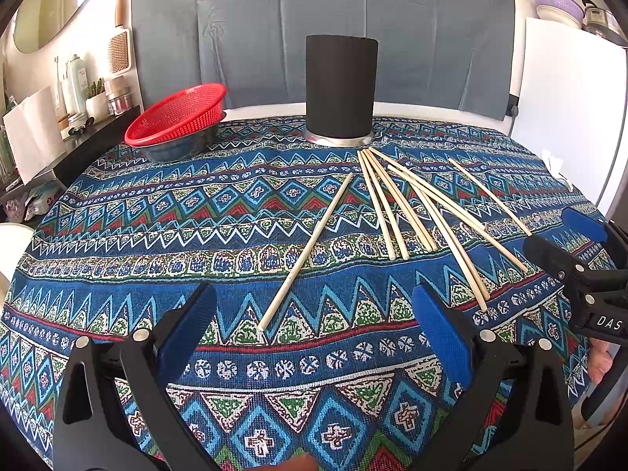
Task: Organize utensils
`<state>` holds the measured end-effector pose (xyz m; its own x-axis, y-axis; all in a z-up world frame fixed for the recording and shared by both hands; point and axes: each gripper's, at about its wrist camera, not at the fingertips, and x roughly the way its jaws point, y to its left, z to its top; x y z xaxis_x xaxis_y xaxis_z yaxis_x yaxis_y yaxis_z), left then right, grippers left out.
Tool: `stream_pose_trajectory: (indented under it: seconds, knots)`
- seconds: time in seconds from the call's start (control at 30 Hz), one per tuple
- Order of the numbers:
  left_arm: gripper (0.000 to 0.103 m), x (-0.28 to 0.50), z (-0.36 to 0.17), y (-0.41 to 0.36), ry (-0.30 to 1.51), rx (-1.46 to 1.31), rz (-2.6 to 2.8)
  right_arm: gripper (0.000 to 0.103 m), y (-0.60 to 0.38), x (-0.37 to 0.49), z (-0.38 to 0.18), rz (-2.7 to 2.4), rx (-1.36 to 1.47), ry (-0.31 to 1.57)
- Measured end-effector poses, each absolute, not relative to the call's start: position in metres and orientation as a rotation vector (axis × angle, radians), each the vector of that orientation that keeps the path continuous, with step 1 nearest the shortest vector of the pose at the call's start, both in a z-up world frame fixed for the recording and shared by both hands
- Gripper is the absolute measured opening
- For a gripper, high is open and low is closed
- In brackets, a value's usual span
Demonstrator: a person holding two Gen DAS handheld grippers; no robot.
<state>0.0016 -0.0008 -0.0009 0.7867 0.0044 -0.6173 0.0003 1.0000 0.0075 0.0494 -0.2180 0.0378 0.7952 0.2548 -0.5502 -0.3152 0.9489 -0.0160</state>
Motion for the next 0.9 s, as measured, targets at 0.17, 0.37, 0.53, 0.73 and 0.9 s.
stream_pose_trajectory:
  seconds: [0.17, 0.37, 0.53, 0.73, 0.9]
  knots:
    - [0.097, 0.0018, -0.0014, -0.0017, 0.667, 0.008, 0.008, 0.095, -0.2178, 0.0493, 0.0375, 0.308, -0.109, 0.575]
    - [0.097, 0.0017, -0.0014, -0.0010, 0.666, 0.008, 0.008, 0.095, -0.2179, 0.0494, 0.0377, 0.307, -0.110, 0.575]
    - [0.097, 0.0014, -0.0011, -0.0008, 0.666, 0.008, 0.008, 0.095, -0.2179, 0.0496, 0.0377, 0.307, -0.110, 0.576]
    - [0.097, 0.0012, -0.0007, -0.0020, 0.666, 0.012, 0.011, 0.095, -0.2177, 0.0492, 0.0369, 0.304, -0.112, 0.575]
    - [0.097, -0.0005, 0.0009, -0.0039, 0.660, 0.025, 0.031, 0.095, -0.2171, 0.0490, 0.0361, 0.279, -0.121, 0.576]
